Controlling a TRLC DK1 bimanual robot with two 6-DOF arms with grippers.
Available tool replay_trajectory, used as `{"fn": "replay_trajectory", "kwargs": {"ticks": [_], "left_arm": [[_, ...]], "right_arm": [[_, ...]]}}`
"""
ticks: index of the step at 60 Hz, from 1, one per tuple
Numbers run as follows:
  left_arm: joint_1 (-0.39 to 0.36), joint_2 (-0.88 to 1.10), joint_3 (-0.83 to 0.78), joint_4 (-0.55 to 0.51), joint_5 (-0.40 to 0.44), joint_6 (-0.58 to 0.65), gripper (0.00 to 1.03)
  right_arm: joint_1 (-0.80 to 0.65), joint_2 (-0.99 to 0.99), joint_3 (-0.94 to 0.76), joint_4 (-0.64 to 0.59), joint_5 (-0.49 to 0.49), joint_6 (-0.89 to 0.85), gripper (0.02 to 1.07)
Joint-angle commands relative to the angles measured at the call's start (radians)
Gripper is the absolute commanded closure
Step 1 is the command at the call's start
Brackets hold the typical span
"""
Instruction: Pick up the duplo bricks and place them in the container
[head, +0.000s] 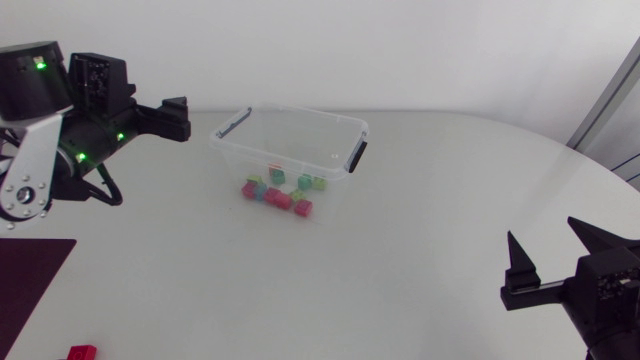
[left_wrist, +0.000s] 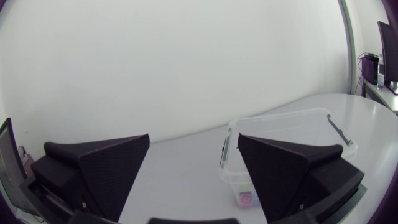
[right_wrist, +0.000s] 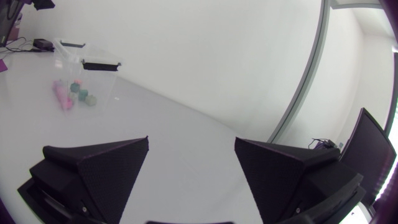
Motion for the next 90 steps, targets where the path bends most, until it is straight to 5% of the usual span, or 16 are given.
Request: {"fn": "replay_trajectory", "kwargs": {"ticks": [1, 36, 52, 59, 90], "left_arm": [[0.007, -0.056, -0.064, 0.0, -0.003, 0.018, 0.04], [0.046, -0.441, -0.406, 0.064, -0.066, 0.019, 0.04], [0.024, -0.617, -0.535, 0.052, -0.061, -0.023, 0.04], [-0.013, -0.697, -0.575, 0.028, -0.057, -0.03, 0.04], [0.095, -0.959, -0.67, -0.168, 0.057, -0.139, 0.04]], "right_arm": [[0.006, -0.008, -0.026, 0.035, 0.006, 0.034, 0.07], [0.008, -0.01, -0.064, 0.244, 0.027, 0.092, 0.07], [0.014, -0.01, -0.07, 0.189, 0.004, 0.194, 0.07], [0.011, -0.01, -0.07, 0.161, -0.08, 0.199, 0.07], [-0.038, -0.005, -0.068, 0.144, -0.109, 0.299, 0.07]]}}
